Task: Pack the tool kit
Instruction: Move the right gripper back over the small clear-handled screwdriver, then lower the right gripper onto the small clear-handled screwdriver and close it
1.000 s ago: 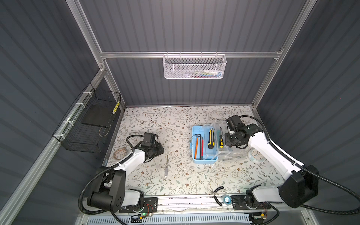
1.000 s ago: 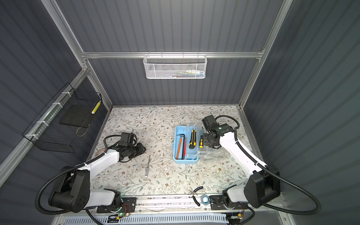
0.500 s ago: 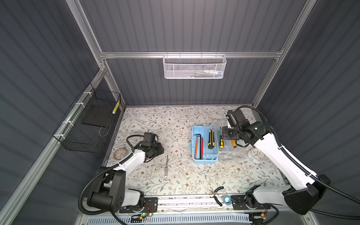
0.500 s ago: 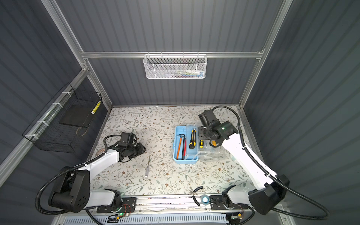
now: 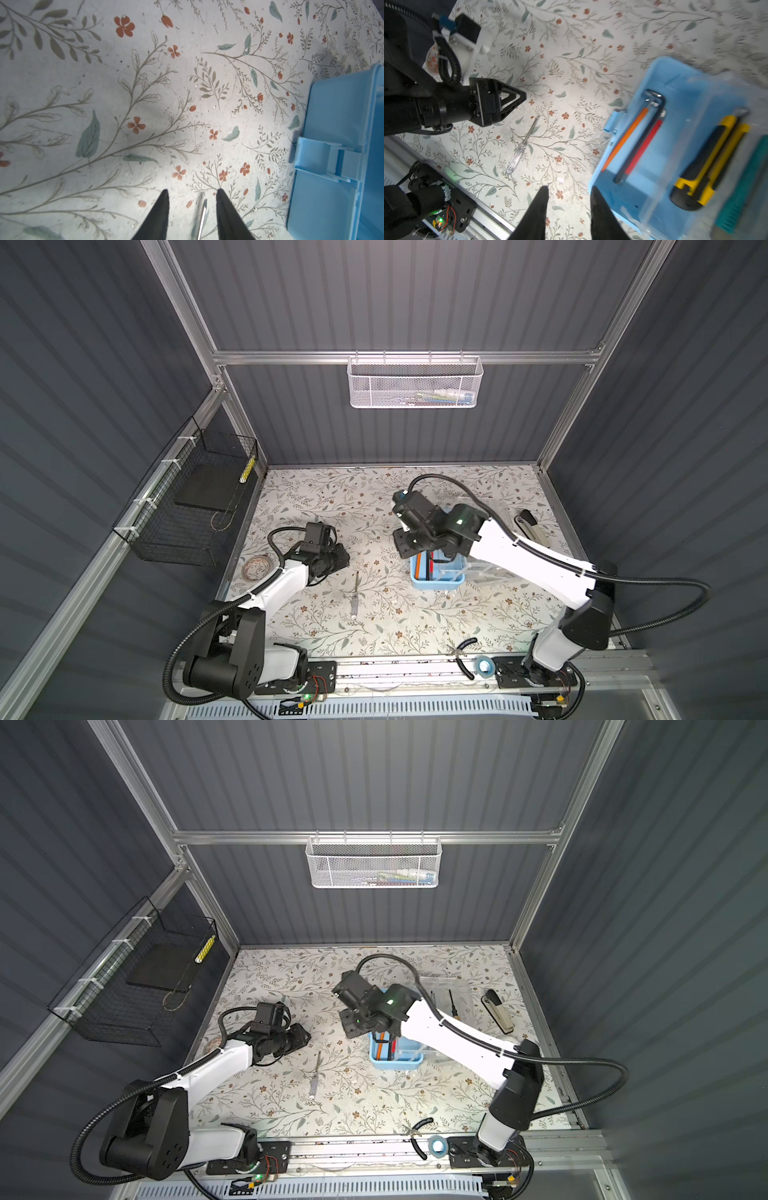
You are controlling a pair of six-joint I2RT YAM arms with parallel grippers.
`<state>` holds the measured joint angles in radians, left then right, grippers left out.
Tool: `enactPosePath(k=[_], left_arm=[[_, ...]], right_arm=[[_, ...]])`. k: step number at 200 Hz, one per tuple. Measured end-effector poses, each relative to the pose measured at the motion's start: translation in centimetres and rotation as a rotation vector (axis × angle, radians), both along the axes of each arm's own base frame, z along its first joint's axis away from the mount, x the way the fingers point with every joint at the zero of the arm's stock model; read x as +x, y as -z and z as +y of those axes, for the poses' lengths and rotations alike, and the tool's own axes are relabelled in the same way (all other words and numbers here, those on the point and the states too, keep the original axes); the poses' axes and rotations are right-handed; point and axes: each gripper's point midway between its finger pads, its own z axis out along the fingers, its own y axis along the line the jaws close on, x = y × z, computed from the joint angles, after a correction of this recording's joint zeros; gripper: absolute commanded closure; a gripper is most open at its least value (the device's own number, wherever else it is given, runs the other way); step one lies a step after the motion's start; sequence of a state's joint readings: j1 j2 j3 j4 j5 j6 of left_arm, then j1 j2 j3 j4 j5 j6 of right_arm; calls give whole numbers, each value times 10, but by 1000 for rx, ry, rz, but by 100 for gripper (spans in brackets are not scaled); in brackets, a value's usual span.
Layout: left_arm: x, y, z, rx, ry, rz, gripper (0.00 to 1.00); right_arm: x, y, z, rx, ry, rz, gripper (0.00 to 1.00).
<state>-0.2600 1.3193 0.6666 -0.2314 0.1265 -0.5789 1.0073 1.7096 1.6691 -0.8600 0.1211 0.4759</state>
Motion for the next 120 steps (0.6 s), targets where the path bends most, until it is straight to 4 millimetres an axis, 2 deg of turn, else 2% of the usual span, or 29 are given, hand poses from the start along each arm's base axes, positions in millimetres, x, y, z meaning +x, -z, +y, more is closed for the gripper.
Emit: enactPosePath(k=[25, 66, 120], left_arm=[[-3, -2, 2, 4, -4, -8, 60], [-8, -7, 8, 25, -19, -15, 60], [-8, -16, 24, 25, -70, -36, 59]], right_arm=[[-14, 35, 32, -6, -74, 99, 63], [-26, 85, 59, -12, -130, 257, 60], [-39, 118, 100, 65, -144, 448, 64]])
